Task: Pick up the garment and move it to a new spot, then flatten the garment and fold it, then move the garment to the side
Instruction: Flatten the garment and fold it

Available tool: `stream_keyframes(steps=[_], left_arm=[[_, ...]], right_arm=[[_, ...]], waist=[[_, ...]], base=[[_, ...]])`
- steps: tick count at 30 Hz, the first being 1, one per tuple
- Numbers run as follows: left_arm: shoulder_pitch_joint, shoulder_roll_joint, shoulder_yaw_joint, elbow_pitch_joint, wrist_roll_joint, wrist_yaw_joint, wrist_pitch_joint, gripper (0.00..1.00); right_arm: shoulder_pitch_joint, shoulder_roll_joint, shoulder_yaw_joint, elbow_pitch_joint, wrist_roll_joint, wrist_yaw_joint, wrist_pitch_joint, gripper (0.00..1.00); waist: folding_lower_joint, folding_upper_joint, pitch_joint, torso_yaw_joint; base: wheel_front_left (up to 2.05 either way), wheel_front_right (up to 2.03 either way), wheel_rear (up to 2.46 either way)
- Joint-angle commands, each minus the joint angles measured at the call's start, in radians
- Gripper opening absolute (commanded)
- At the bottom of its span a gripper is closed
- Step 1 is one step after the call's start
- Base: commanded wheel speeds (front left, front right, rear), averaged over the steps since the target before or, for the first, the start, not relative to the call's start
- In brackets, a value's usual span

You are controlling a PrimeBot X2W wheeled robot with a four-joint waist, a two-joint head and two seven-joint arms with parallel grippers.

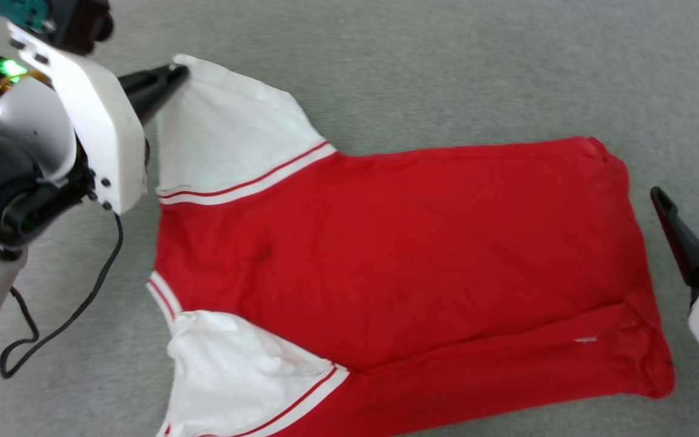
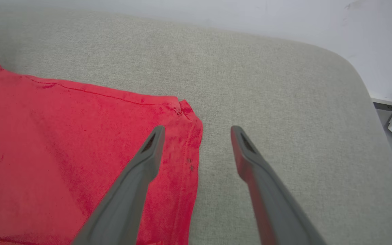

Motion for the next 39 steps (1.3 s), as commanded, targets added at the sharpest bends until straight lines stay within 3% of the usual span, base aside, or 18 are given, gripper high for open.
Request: stream_keyframes(steps=[1, 7, 11, 18, 31, 32, 33, 34, 39], left_arm=[[0.015, 0.009, -0.004, -0.017, -0.005, -0.001, -0.011, 0.0], [0.075, 0.056, -0.021, -0.168, -0.043, -0.001, -0.048, 0.0], [0.116, 0.082, -0.014, -0.249, -0.048, -0.001, -0.074, 0.0], [0.164, 0.082, -0.033, -0.364, -0.028, 0.012, -0.099, 0.0], [0.175, 0.05, -0.069, -0.423, -0.035, 0.009, -0.116, 0.0], [0.172, 0.051, -0.07, -0.419, -0.031, 0.009, -0.12, 0.0], [0.17, 0.053, -0.07, -0.413, -0.021, 0.009, -0.124, 0.0], [0.169, 0.057, -0.071, -0.405, -0.013, 0.009, -0.127, 0.0], [0.2, 0.052, -0.075, -0.367, -0.012, 0.009, -0.155, 0.0]], right_arm=[[-0.022, -0.015, 0.001, 0.003, 0.013, 0.0, 0.036, 1.0], [-0.121, -0.12, -0.004, 0.053, 0.06, 0.0, 0.311, 1.0], [-0.192, -0.17, 0.01, 0.119, 0.067, -0.001, 0.412, 1.0], [-0.27, -0.233, 0.055, 0.265, 0.052, -0.001, 0.489, 1.0], [-0.266, -0.242, 0.203, 0.45, 0.091, 0.0, 0.509, 1.0], [-0.263, -0.243, 0.212, 0.461, 0.095, 0.0, 0.504, 0.85], [-0.263, -0.244, 0.218, 0.471, 0.099, 0.0, 0.498, 0.09], [-0.263, -0.245, 0.221, 0.479, 0.102, 0.0, 0.489, 0.0], [-0.283, -0.247, 0.195, 0.498, 0.111, 0.0, 0.42, 0.0]], waist=[[0.0, 0.0, -0.033, 0.047], [0.0, 0.0, -0.039, 0.125], [0.0, 0.0, -0.03, 0.168], [0.0, 0.0, 0.0, 0.224], [0.0, 0.0, 0.059, 0.277], [0.0, 0.0, 0.061, 0.279], [0.0, 0.0, 0.061, 0.28], [0.0, 0.0, 0.06, 0.28], [0.0, 0.0, 0.021, 0.269]], base=[[0.0, 0.0, 0.0], [0.0, 0.0, 0.0], [0.0, 0.0, 0.0], [0.0, 0.0, 0.0], [0.0, 0.0, 0.0], [0.0, 0.0, 0.0], [0.0, 0.0, 0.0], [0.0, 0.0, 0.0], [0.0, 0.0, 0.0]])
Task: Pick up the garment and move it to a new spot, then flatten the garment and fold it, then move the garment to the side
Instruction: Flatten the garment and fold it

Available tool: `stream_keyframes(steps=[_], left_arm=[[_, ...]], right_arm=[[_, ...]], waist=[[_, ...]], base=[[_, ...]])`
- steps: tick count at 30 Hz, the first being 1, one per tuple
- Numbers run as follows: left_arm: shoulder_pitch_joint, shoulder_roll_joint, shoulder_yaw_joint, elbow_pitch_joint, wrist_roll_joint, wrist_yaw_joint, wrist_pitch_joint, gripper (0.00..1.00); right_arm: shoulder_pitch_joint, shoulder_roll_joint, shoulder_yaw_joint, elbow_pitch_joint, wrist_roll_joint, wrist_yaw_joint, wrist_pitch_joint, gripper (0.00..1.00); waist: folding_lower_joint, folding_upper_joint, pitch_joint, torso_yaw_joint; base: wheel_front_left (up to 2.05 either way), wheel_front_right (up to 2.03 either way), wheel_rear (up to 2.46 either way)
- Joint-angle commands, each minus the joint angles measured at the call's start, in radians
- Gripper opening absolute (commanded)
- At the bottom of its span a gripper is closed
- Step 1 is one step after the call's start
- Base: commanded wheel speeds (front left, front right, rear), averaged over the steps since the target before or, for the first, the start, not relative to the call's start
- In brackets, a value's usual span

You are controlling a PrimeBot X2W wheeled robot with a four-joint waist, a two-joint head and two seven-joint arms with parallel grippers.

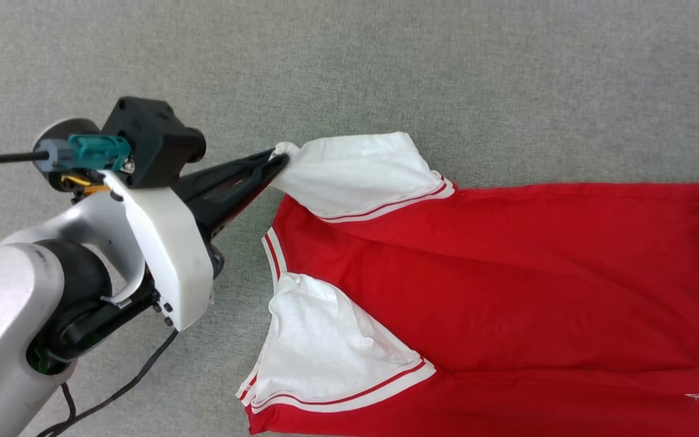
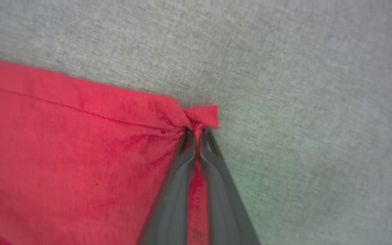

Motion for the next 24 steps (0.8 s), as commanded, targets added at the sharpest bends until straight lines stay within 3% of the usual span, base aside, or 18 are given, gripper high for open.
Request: stream_keyframes(steps=[1, 11, 24], left_arm=[[0.021, -0.003, 0.0, 0.01, -0.005, 0.0, -0.012, 0.0], [0.141, 0.027, 0.009, 0.058, -0.012, 0.041, -0.077, 0.0], [0.421, 0.098, 0.004, -0.005, -0.074, 0.14, -0.149, 0.0]], right_arm=[[0.03, 0.016, 0.016, 0.041, 0.004, -0.001, -0.01, 0.0], [0.081, 0.022, -0.062, -0.017, 0.056, 0.0, -0.138, 0.0], [0.406, 0.106, -0.199, -0.208, 0.111, 0.0, -0.178, 0.0]], waist=[[0.0002, 0.0, -0.028, -0.01], [0.0002, 0.0, -0.182, -0.054], [0.0002, 0.0, -0.314, -0.076]], base=[[0.0, 0.0, 0.0], [0.0, 0.0, 0.0], [0.0, 0.0, 0.0]])
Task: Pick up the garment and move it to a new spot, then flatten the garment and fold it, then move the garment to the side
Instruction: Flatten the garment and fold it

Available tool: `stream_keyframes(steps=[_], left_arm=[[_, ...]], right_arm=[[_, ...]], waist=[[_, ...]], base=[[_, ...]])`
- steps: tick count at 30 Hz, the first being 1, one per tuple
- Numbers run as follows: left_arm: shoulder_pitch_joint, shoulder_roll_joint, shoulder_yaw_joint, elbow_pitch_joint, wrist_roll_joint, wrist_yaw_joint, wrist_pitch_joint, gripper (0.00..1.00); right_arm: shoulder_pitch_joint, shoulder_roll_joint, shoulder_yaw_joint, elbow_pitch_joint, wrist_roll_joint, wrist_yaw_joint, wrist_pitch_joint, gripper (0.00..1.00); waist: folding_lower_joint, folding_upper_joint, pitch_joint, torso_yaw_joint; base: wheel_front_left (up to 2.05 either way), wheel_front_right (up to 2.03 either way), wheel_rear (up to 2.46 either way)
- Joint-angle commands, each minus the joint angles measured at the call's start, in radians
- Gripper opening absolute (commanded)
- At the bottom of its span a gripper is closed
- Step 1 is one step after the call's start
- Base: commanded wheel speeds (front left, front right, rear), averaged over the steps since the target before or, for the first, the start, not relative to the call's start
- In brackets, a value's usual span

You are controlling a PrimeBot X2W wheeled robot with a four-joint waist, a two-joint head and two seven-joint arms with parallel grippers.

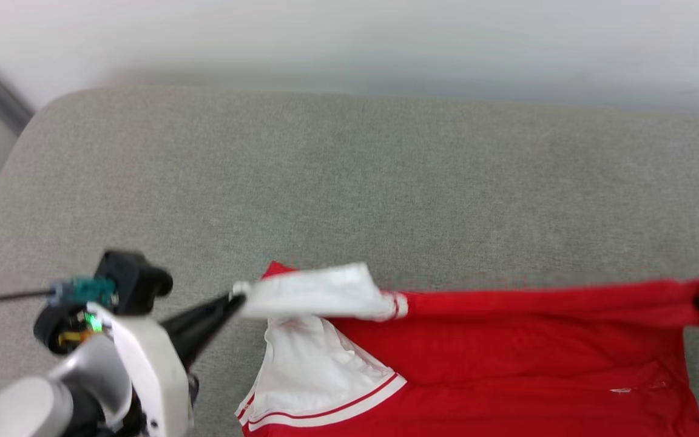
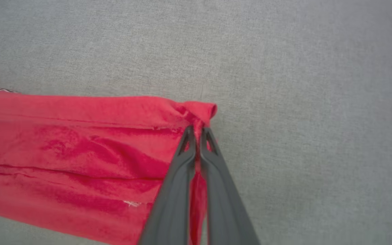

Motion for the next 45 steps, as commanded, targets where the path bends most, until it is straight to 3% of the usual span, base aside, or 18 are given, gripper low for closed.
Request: stream_keyframes(steps=[1, 6, 11, 20, 25, 26, 28, 29, 30, 31, 37, 41, 45], left_arm=[[0.039, 0.008, -0.006, -0.009, -0.006, 0.012, -0.012, 0.0], [0.132, 0.017, -0.04, 0.002, -0.001, 0.033, -0.03, 0.0], [0.194, -0.016, -0.084, 0.05, -0.025, 0.044, -0.019, 0.0], [0.199, -0.082, -0.148, 0.179, -0.006, 0.0, -0.03, 0.0], [0.186, -0.106, -0.171, 0.229, 0.011, -0.015, -0.031, 0.0], [0.184, -0.111, -0.175, 0.238, 0.014, -0.017, -0.031, 0.0], [0.18, -0.122, -0.179, 0.253, 0.022, -0.018, -0.037, 0.0], [0.179, -0.127, -0.18, 0.26, 0.027, -0.017, -0.044, 0.36], [0.18, -0.13, -0.182, 0.265, 0.031, -0.015, -0.047, 0.83], [0.181, -0.134, -0.182, 0.269, 0.033, -0.013, -0.054, 1.0], [0.156, -0.129, -0.158, 0.245, 0.102, 0.019, -0.129, 1.0], [0.146, -0.142, -0.115, 0.195, 0.14, 0.063, -0.217, 1.0], [0.141, -0.152, -0.06, 0.175, 0.22, 0.115, -0.369, 1.0]], right_arm=[[0.045, 0.015, -0.007, -0.014, 0.014, 0.0, 0.004, 0.0], [0.155, 0.035, -0.023, -0.035, 0.022, 0.0, 0.02, 0.0], [0.213, 0.037, -0.011, -0.011, 0.04, 0.0, 0.028, 0.0], [0.214, -0.047, 0.082, 0.062, 0.009, -0.001, 0.002, 0.0], [0.188, -0.057, 0.121, 0.095, 0.023, 0.0, -0.025, 0.0], [0.184, -0.055, 0.124, 0.104, 0.027, 0.0, -0.032, 0.22], [0.179, -0.047, 0.133, 0.118, 0.036, 0.0, -0.04, 1.0], [0.17, -0.041, 0.134, 0.119, 0.046, 0.0, -0.045, 1.0], [0.165, -0.036, 0.134, 0.12, 0.056, 0.0, -0.05, 1.0], [0.163, -0.034, 0.132, 0.119, 0.066, 0.0, -0.051, 1.0], [0.181, -0.06, 0.082, 0.071, 0.066, 0.0, -0.04, 1.0], [0.202, -0.02, -0.006, -0.008, 0.113, 0.0, -0.004, 1.0], [0.207, 0.057, -0.117, -0.069, 0.114, 0.0, 0.049, 1.0]], waist=[[0.0001, 0.0, -0.01, -0.004], [0.0001, 0.0, -0.01, -0.005], [0.0001, 0.0, -0.004, -0.004], [0.0001, 0.0, 0.013, -0.01], [0.0001, 0.0, 0.015, -0.013], [0.0001, 0.0, 0.015, -0.013], [0.0001, 0.0, 0.012, -0.014], [0.0001, 0.0, 0.009, -0.014], [0.0001, 0.0, 0.005, -0.015], [0.0001, 0.0, -0.001, -0.016], [0.0001, 0.0, -0.04, -0.015], [0.0001, 0.0, -0.059, -0.017], [0.0001, 0.0, -0.068, -0.021]], base=[[0.0, 0.0, 0.0], [0.0, 0.0, 0.0], [0.0, 0.0, 0.0], [0.0, 0.0, 0.0], [0.0, 0.0, 0.0], [0.0, 0.0, 0.0], [0.0, 0.0, 0.0], [0.0, 0.0, 0.0], [0.0, 0.0, 0.0], [0.0, 0.0, 0.0], [0.0, 0.0, 0.0], [0.0, 0.0, 0.0], [0.0, 0.0, 0.0]])
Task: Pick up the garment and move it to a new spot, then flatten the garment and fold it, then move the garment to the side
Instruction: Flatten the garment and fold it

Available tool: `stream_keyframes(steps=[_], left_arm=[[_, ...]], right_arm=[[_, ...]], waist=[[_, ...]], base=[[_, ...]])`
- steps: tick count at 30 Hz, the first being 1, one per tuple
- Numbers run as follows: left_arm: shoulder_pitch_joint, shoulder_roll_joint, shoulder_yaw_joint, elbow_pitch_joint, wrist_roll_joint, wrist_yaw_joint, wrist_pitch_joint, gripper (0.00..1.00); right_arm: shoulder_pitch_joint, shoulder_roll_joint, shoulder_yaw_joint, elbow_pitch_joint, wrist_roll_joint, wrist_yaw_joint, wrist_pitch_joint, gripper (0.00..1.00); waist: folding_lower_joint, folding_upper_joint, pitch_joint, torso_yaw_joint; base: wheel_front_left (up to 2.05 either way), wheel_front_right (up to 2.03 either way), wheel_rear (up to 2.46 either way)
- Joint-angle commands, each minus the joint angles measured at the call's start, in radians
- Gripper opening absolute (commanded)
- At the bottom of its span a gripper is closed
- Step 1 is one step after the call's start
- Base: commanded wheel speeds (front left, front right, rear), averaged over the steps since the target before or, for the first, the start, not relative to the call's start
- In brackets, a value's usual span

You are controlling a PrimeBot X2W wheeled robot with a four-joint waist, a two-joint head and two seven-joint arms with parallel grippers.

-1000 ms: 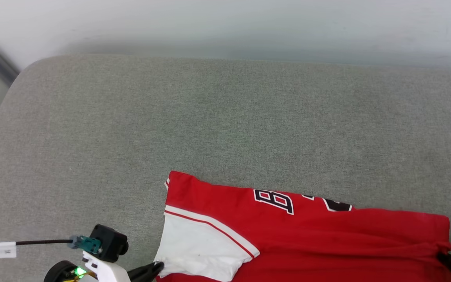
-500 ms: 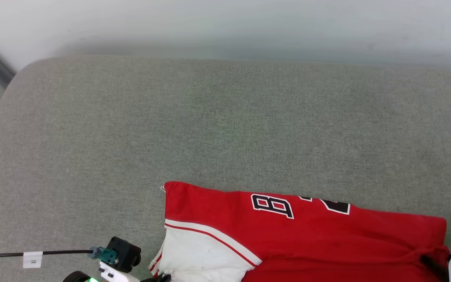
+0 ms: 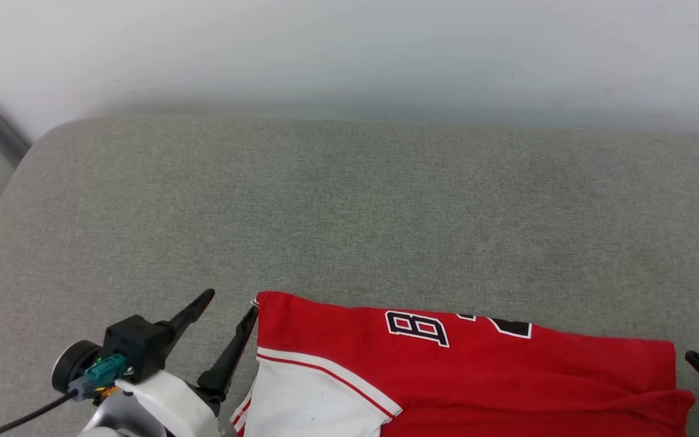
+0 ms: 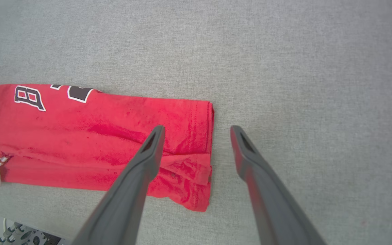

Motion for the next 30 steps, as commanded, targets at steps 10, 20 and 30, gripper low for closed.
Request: stream_keyframes(steps=[10, 20, 30], left_arm=[[0.056, -0.154, 0.224, -0.007, 0.168, 0.096, -0.235, 1.0], [0.158, -0.368, 0.472, -0.112, 0.501, -0.055, -0.235, 1.0], [0.183, -0.481, 0.572, -0.095, 0.603, -0.176, -0.234, 1.0]], right_arm=[[0.008, 0.232, -0.172, -0.026, -0.098, 0.0, 0.076, 1.0], [-0.029, 0.36, -0.257, 0.138, -0.172, 0.0, -0.002, 1.0], [-0.04, 0.398, -0.18, 0.294, -0.129, 0.001, -0.056, 1.0]], waist=[[0.0, 0.0, 0.018, 0.017], [0.0, 0.0, 0.057, 0.055], [0.0, 0.0, 0.073, 0.071]], base=[[0.0, 0.0, 0.0], [0.0, 0.0, 0.0], [0.0, 0.0, 0.0]])
